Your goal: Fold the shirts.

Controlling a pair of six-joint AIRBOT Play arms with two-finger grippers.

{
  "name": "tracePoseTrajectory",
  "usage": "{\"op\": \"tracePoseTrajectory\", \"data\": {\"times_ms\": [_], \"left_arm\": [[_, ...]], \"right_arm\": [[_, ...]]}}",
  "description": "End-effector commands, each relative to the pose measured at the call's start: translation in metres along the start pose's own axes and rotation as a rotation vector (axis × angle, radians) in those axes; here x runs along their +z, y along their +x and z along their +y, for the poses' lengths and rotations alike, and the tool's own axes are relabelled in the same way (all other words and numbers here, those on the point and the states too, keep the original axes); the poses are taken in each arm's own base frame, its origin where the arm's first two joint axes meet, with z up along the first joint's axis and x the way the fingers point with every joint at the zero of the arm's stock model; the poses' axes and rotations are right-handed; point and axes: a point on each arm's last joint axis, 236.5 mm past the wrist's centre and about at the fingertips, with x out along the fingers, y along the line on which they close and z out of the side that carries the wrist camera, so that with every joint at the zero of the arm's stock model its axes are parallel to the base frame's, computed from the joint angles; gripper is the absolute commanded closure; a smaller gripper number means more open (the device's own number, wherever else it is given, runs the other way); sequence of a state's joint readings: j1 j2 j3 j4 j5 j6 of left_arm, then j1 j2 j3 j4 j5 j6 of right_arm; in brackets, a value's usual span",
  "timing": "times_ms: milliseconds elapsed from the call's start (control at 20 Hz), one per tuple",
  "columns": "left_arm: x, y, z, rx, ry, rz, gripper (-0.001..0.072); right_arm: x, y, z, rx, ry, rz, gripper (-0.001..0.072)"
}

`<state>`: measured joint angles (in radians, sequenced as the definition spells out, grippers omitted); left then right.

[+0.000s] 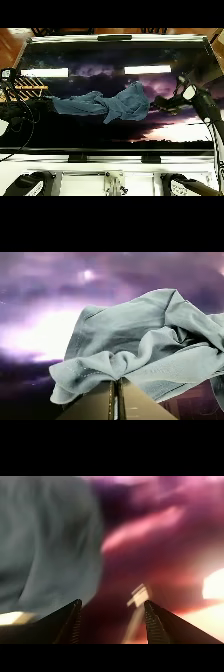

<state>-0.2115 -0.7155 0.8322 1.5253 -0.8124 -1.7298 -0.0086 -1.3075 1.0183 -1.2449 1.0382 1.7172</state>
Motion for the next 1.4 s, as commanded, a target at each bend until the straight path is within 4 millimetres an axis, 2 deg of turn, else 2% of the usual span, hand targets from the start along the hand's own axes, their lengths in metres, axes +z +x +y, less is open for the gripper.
{"op": "tracePoseTrajectory", "data": {"times_ms": [0,100,250,350,500,550,600,650,700,800,850,900,1000,1050,1150,1200,1250,1300,1350], "left_arm": [[0.000,0.000,0.000,-0.001,0.000,0.000,0.0673],[0.000,0.000,0.000,-0.001,0.000,0.000,0.0673],[0.000,0.000,0.000,-0.001,0.000,0.001,0.0673],[0.000,0.000,0.000,-0.001,0.000,0.000,0.0673],[0.000,0.000,0.000,-0.001,0.000,0.000,0.0673],[0.000,0.000,0.000,-0.001,0.000,0.000,0.0673],[0.000,0.000,0.000,-0.001,0.000,0.000,0.0673],[0.000,0.000,0.000,0.000,0.001,-0.001,0.0673],[0.001,0.000,0.001,0.004,0.005,-0.003,0.0673],[0.009,-0.003,0.005,0.022,0.040,-0.032,0.0673],[0.019,-0.007,0.009,0.039,0.067,-0.054,0.0673],[0.034,-0.016,0.015,0.064,0.104,-0.087,0.0673],[0.076,-0.050,0.029,0.130,0.130,-0.179,0.0674],[0.101,-0.074,0.034,0.154,0.122,-0.243,0.0673],[0.158,-0.147,0.035,0.181,0.097,-0.432,0.0673],[0.180,-0.188,0.032,0.186,0.092,-0.533,0.0673],[0.193,-0.221,0.028,0.183,0.089,-0.610,0.0673],[0.201,-0.255,0.021,0.170,0.087,-0.684,0.0673],[0.201,-0.279,0.013,0.142,0.080,-0.733,0.0673]], "right_arm": [[-0.041,0.030,0.027,0.213,0.160,0.101,0.0203],[-0.050,0.049,0.030,0.207,0.197,0.120,0.0203],[-0.059,0.074,0.053,0.255,0.224,0.160,0.0203],[-0.060,0.083,0.061,0.264,0.230,0.156,0.0203],[-0.052,0.086,0.062,0.264,0.260,0.119,0.0203],[-0.050,0.086,0.062,0.264,0.270,0.114,0.0231],[-0.051,0.086,0.063,0.267,0.277,0.117,0.0347],[-0.051,0.085,0.065,0.274,0.282,0.122,0.0527],[-0.056,0.082,0.070,0.293,0.267,0.143,0.0637],[-0.055,0.063,0.083,0.333,0.125,0.145,0.0640],[-0.048,0.045,0.093,0.357,0.034,0.113,0.0641],[-0.035,0.015,0.102,0.374,-0.066,0.057,0.0640],[0.006,-0.067,0.108,0.353,-0.223,-0.135,0.0641],[0.028,-0.120,0.105,0.318,-0.286,-0.275,0.0641],[0.062,-0.252,0.096,0.222,-0.371,-0.641,0.0641],[0.064,-0.325,0.092,0.175,-0.385,-0.842,0.0641],[0.055,-0.386,0.089,0.149,-0.383,-1.009,0.0641],[0.037,-0.437,0.089,0.138,-0.378,-1.149,0.0641],[0.014,-0.470,0.089,0.133,-0.378,-1.235,0.0641]]}}
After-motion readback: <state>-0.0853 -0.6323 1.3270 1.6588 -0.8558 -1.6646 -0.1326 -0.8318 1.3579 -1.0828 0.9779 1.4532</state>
